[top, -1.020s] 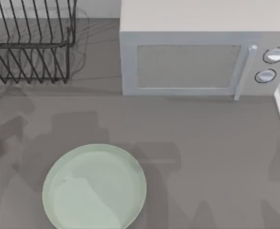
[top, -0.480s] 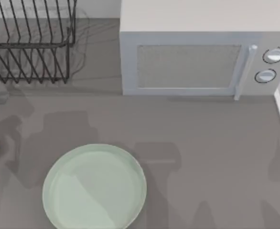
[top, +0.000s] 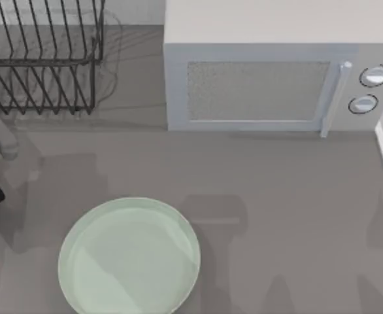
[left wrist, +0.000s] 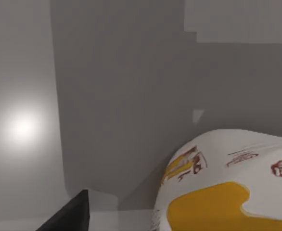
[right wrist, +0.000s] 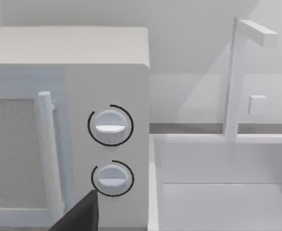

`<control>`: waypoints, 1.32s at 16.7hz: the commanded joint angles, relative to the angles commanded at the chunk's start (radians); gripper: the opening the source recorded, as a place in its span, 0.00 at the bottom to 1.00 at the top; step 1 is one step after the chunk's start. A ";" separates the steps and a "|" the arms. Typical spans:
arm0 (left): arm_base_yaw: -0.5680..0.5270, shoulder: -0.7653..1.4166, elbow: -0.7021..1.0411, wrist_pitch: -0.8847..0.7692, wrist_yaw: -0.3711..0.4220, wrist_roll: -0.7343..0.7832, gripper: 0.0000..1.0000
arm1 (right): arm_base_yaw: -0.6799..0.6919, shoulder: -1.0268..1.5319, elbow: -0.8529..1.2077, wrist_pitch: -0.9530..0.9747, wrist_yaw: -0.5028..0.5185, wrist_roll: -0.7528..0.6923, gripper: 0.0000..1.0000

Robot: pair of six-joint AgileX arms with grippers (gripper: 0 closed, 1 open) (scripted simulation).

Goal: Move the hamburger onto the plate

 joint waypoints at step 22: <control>0.000 0.000 0.000 0.000 0.000 0.000 0.00 | 0.000 0.000 0.000 0.000 0.000 0.000 1.00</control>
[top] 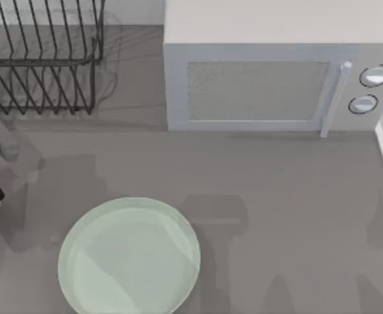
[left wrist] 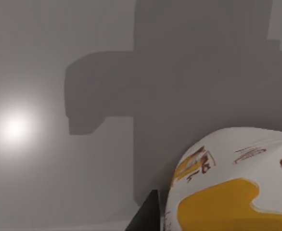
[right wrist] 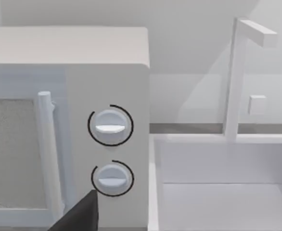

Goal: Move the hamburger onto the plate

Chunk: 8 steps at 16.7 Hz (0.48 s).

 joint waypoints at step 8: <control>-0.002 -0.110 0.133 -0.238 0.021 -0.014 0.00 | 0.000 0.000 0.000 0.000 0.000 0.000 1.00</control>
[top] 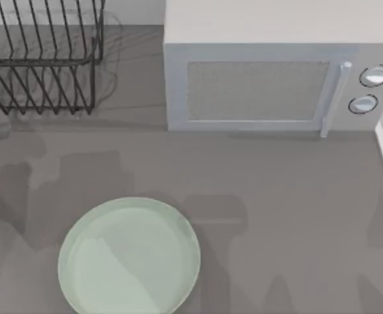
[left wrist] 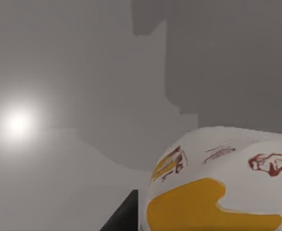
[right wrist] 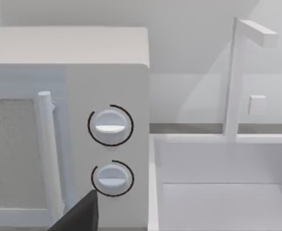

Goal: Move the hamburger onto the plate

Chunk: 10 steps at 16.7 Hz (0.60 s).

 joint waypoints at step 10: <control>0.000 -0.077 0.123 -0.198 -0.001 -0.006 0.00 | 0.000 0.000 0.000 0.000 0.000 0.000 1.00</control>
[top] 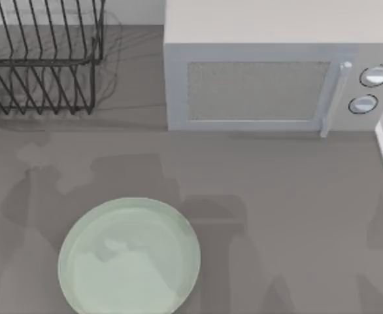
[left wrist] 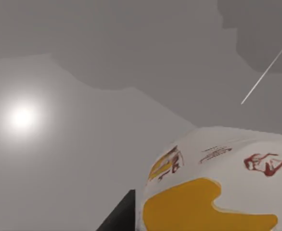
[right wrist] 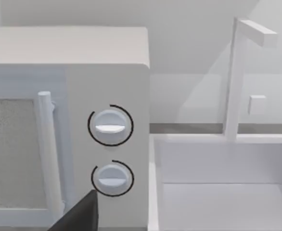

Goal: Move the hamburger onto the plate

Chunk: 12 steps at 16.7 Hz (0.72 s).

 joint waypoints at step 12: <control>-0.382 -0.015 -0.034 -0.061 -0.033 -0.771 0.00 | 0.000 0.000 0.000 0.000 0.000 0.000 1.00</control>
